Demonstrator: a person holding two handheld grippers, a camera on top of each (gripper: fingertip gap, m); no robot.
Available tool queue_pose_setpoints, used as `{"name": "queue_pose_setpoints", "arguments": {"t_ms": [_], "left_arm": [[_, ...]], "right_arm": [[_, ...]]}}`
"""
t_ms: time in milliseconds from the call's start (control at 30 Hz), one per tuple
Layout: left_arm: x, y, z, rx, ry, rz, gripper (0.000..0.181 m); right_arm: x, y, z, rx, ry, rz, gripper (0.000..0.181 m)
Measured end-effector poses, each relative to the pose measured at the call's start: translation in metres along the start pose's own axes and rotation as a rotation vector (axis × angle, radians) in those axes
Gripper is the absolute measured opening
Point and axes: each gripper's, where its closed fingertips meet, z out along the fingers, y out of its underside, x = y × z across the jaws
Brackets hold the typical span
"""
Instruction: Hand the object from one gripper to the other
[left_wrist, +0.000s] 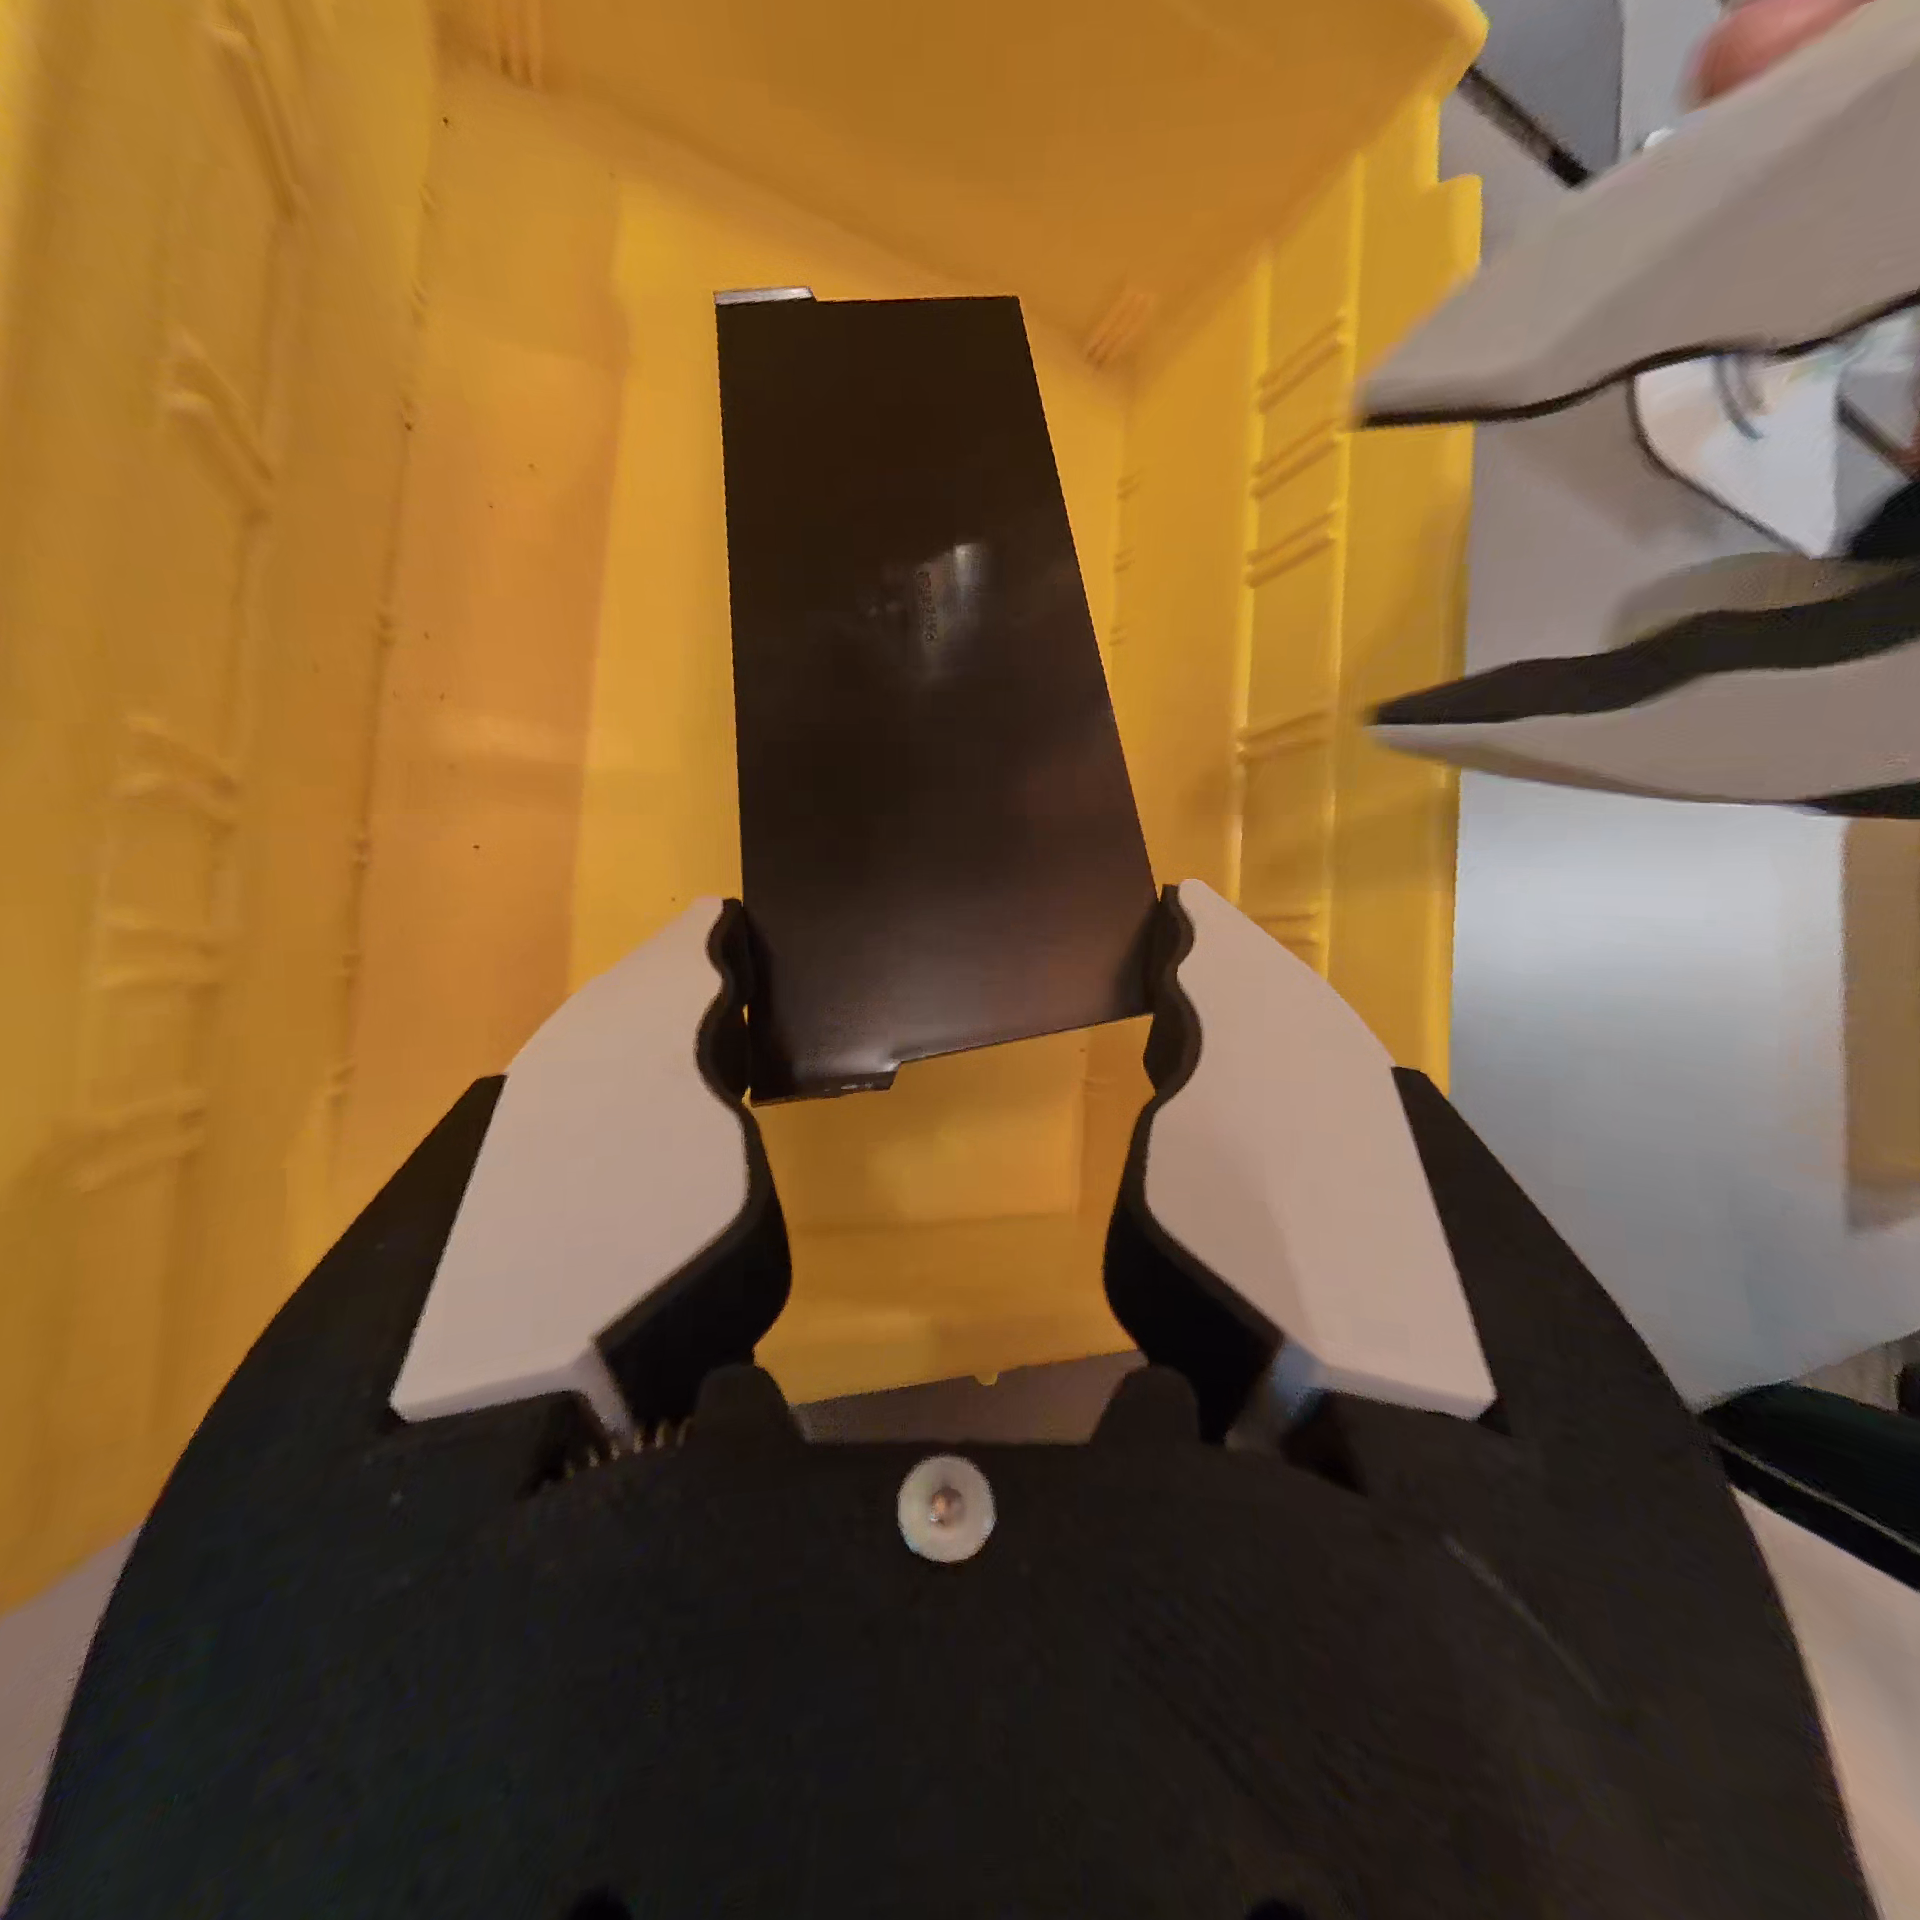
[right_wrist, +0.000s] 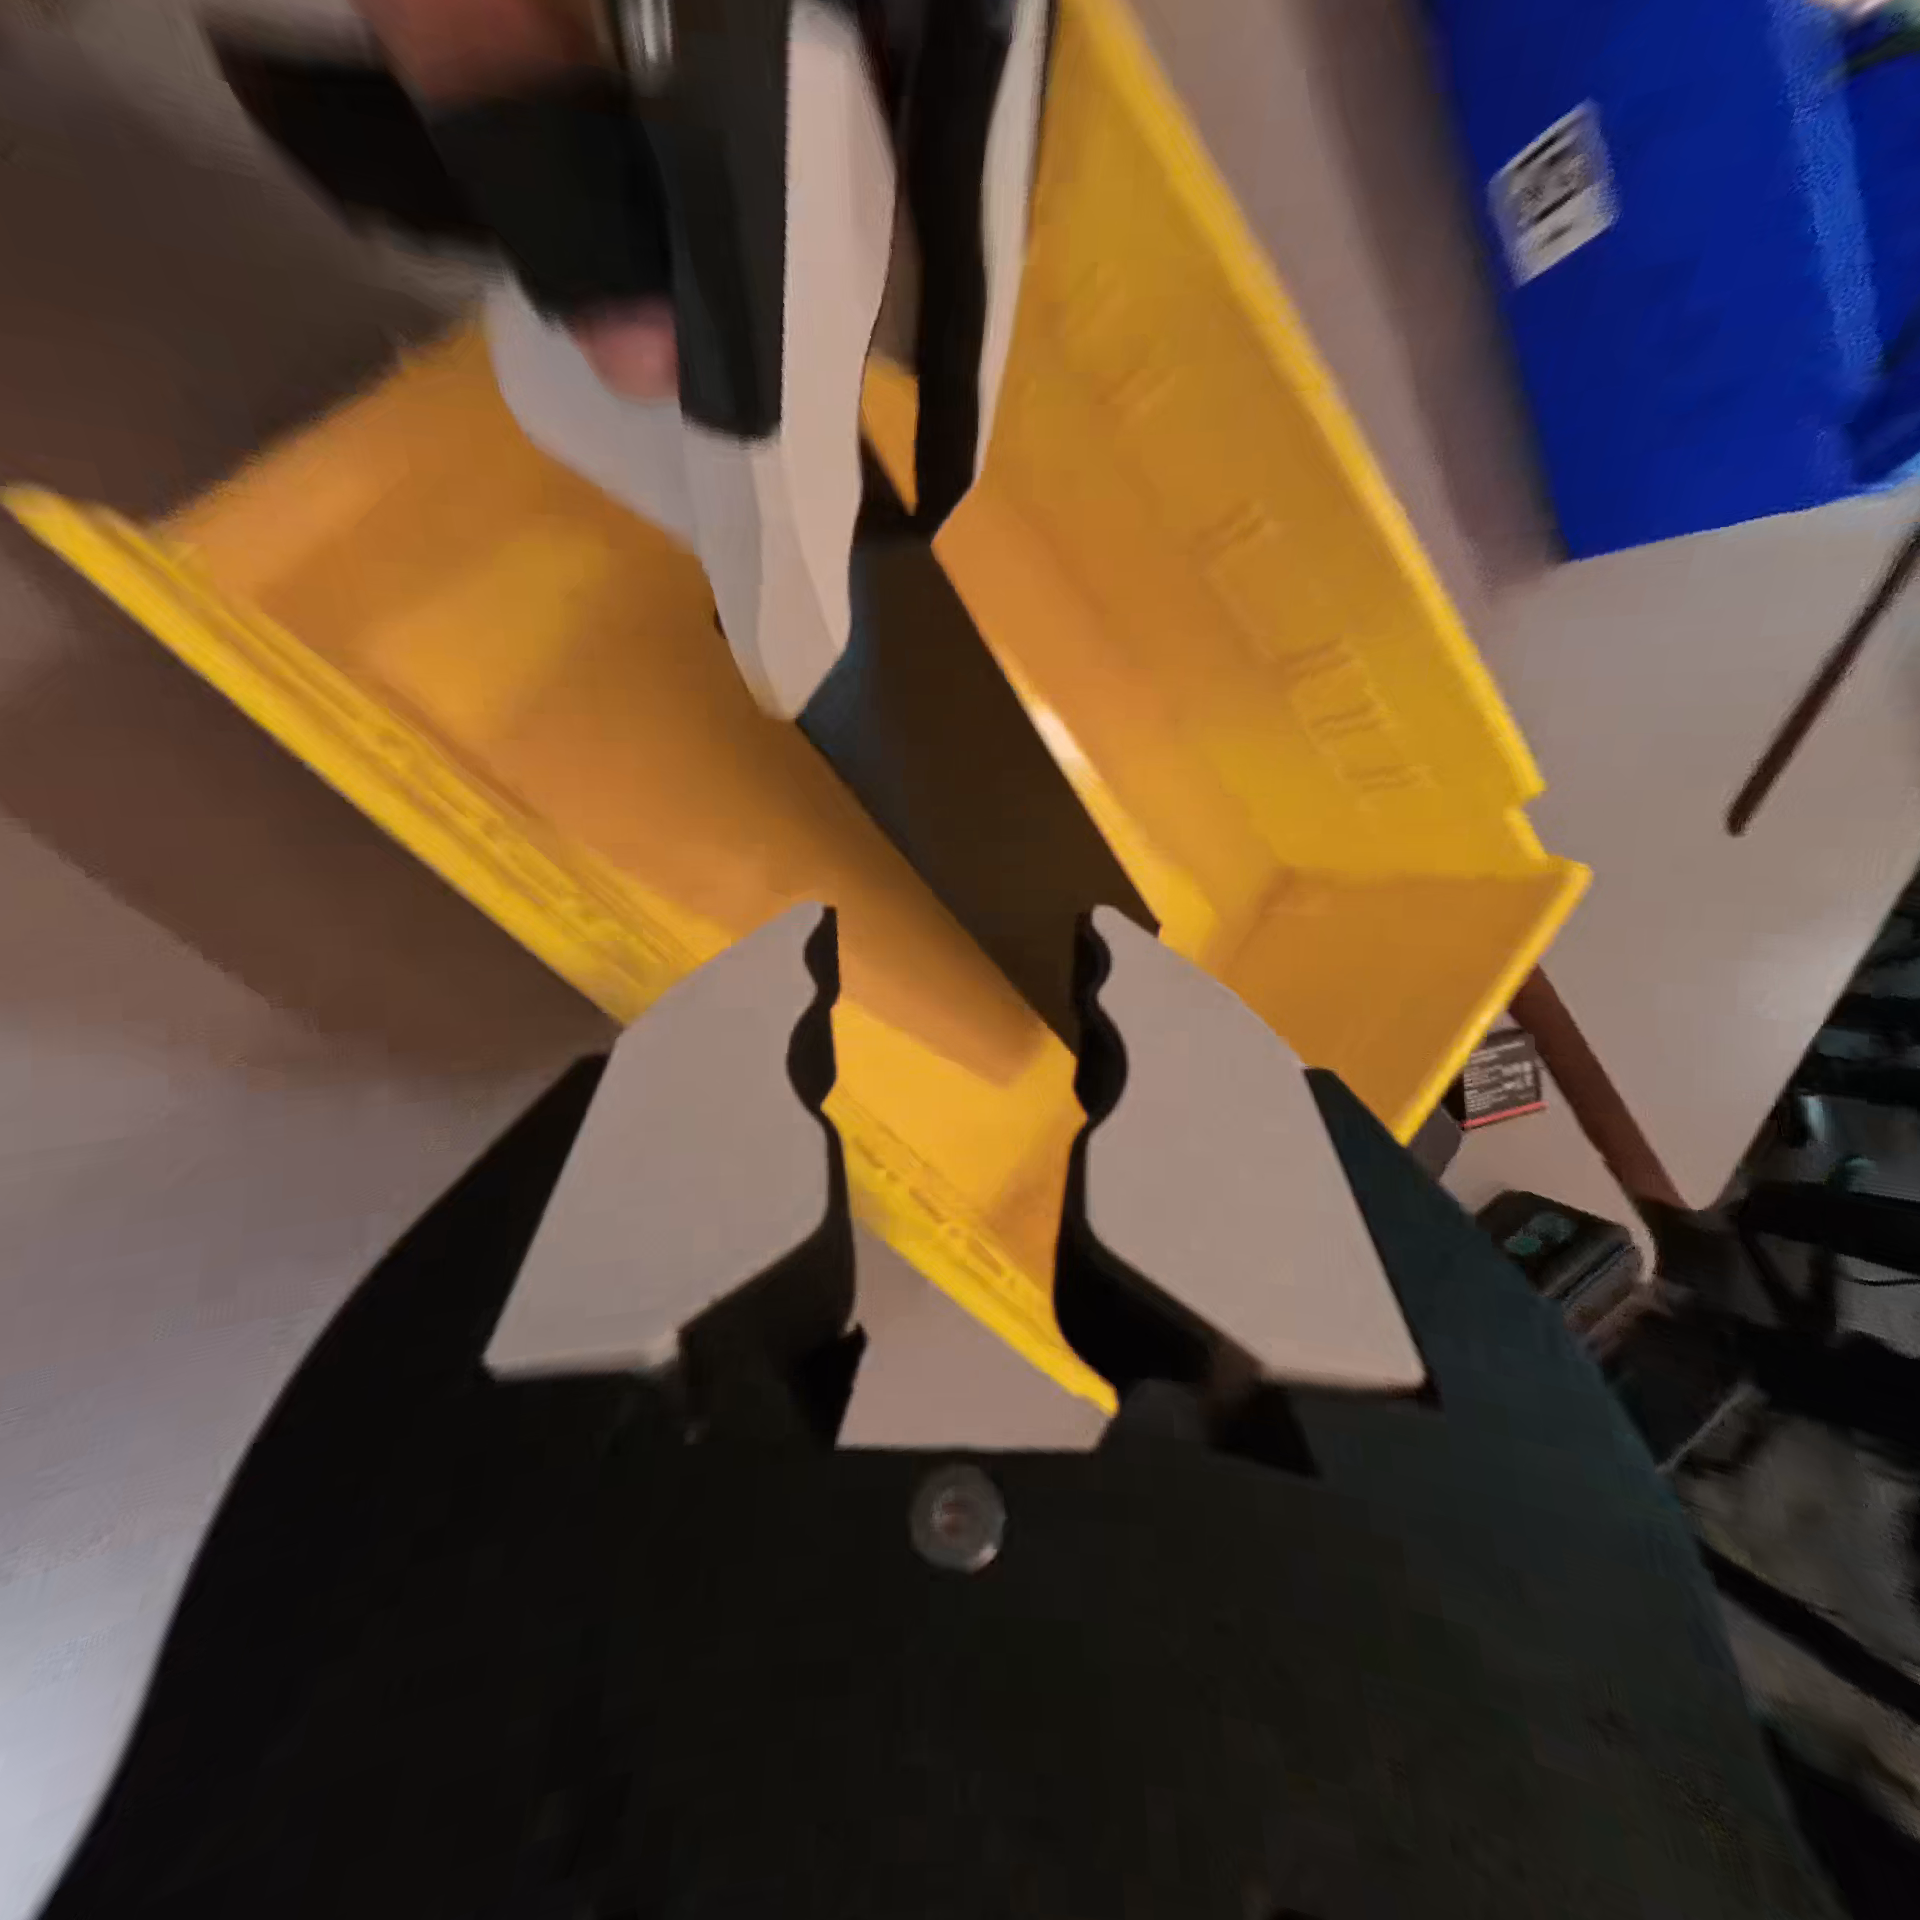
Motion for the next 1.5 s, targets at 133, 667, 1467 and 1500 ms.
{"name": "queue_pose_setpoints", "arguments": {"t_ms": [133,667,1467,1500], "left_arm": [[0.001,-0.007,-0.006,0.053,0.09,-0.047,0.077],[0.065,-0.071,-0.125,0.676,0.507,0.01,0.09],[0.347,0.103,0.071,0.422,0.921,0.624,0.077],[0.364,0.12,0.073,0.365,1.008,0.625,0.077]], "right_arm": [[0.005,0.014,0.043,-0.224,-0.035,-0.216,0.048],[0.054,-0.031,-0.034,-0.04,0.417,-0.314,0.002],[-0.275,0.112,-0.263,0.907,0.452,0.953,0.002],[-0.293,0.113,-0.262,0.931,0.399,0.964,0.001]]}}
